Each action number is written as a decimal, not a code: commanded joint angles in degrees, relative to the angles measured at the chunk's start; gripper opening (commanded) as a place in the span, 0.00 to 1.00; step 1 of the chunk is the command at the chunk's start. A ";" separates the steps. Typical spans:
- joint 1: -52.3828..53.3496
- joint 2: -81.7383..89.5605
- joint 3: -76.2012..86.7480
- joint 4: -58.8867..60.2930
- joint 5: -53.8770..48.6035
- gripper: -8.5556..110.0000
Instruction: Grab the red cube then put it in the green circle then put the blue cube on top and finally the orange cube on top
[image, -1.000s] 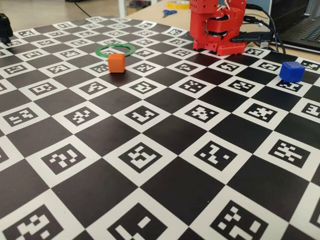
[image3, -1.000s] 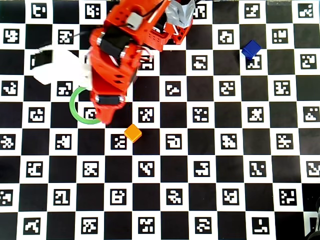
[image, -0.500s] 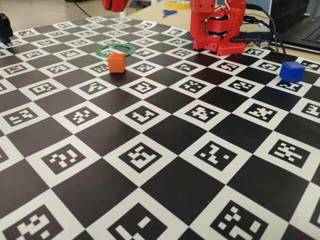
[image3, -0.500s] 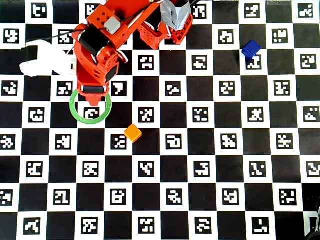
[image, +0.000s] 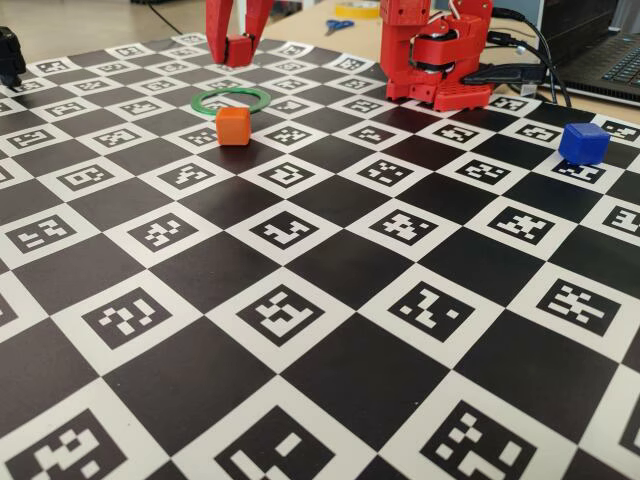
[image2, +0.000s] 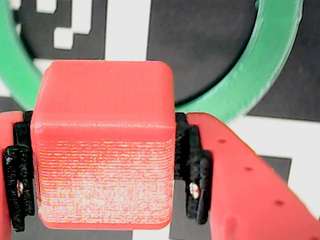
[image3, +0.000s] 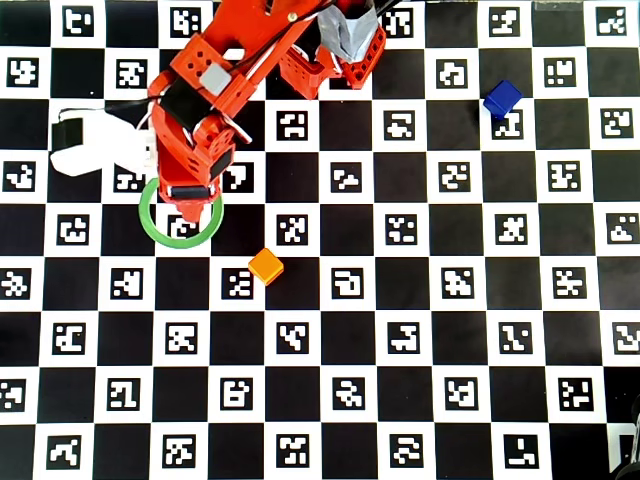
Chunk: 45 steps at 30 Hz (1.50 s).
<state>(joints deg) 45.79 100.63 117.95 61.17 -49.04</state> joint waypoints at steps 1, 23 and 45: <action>0.88 -0.26 -0.44 -1.85 -0.44 0.14; 1.76 -7.56 0.97 -7.56 -0.62 0.13; 2.81 -10.37 0.09 -10.63 -1.05 0.13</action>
<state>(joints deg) 48.08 89.47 119.79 51.33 -50.10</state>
